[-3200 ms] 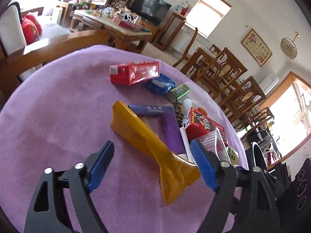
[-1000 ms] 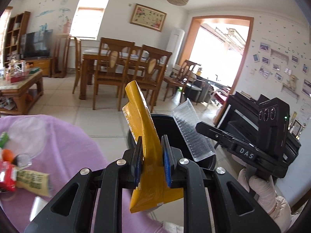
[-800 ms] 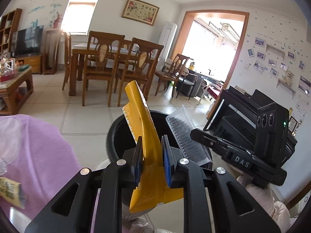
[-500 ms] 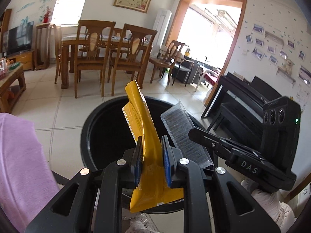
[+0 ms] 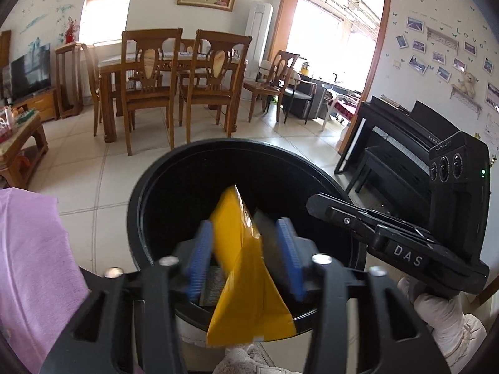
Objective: Collect trash
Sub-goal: 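Open both tools to drop the wrapper and tray into the bin, then grasp the red juice box with the left tool while the right tool grasps the soy-milk sachet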
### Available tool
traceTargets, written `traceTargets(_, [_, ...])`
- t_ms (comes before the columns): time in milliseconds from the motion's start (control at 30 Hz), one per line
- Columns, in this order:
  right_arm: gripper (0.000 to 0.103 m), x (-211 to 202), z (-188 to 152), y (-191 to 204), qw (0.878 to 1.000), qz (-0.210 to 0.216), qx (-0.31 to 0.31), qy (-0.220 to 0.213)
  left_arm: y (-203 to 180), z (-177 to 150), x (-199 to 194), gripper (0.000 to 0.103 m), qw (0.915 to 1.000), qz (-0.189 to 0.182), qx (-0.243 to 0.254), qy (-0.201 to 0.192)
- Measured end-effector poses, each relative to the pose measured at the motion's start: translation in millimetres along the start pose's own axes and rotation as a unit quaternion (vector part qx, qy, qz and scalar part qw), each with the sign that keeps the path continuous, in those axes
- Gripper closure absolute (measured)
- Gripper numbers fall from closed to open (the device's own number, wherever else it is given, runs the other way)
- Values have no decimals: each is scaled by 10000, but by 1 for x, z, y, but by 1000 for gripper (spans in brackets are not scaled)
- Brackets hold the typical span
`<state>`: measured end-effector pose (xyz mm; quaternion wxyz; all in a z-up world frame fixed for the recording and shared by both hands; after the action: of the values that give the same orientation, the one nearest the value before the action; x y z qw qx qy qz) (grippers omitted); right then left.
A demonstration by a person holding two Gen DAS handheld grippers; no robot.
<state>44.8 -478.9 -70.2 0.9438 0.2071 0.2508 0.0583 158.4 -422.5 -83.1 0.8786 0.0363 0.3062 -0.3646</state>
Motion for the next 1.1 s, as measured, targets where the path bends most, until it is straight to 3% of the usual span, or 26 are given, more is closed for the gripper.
traceTargets(33, [75, 2, 6, 2, 10000, -9, 4, -11, 2, 2, -6, 34, 9999, 66, 4, -103])
traceTargets(100, [56, 0, 8, 3, 10000, -31, 8, -65, 3, 6, -18, 29, 9995, 125, 37, -272])
traceTargets(233, [47, -1, 12, 8, 9999, -53, -20, -126, 9, 10, -36, 18, 9987, 282, 66, -418])
traceTargets(333, [30, 0, 15, 18, 9998, -74, -84, -170, 19, 10, -55, 9, 9978, 434, 27, -506])
traceTargets(433, [22, 1, 16, 34, 9996, -72, -191, -186, 35, 8, -77, 9, 9969, 538, -89, -563])
traceTargets(500, [10, 2, 16, 50, 9995, -89, -255, -188, 49, 6, -91, 9, 9959, 668, -177, -588])
traceTargets(667, [9, 15, 17, 108, 9981, 190, -572, -111, 104, -4, -139, 6, 9891, 1112, -587, -770])
traceTargets(867, [7, 41, 6, 191, 9927, 644, -1018, 107, 183, -23, -206, 6, 9725, 1818, -992, -1062])
traceTargets(1100, [7, 77, -27, 281, 9822, 1134, -1414, 498, 270, -53, -260, 6, 9568, 2361, -1369, -1006])
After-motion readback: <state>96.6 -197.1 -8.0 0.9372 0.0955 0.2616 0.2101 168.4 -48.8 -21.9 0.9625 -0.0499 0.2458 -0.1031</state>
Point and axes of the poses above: each gripper's, at about its wrist camera, not at the fingertips, and x roughly the way its jaws point, y to its left, z to its top, the point moved 10 cm from there along x, roughly the way its jaws point, and after that the axes turned 2 degrees about -y, right-handed, at the moved point
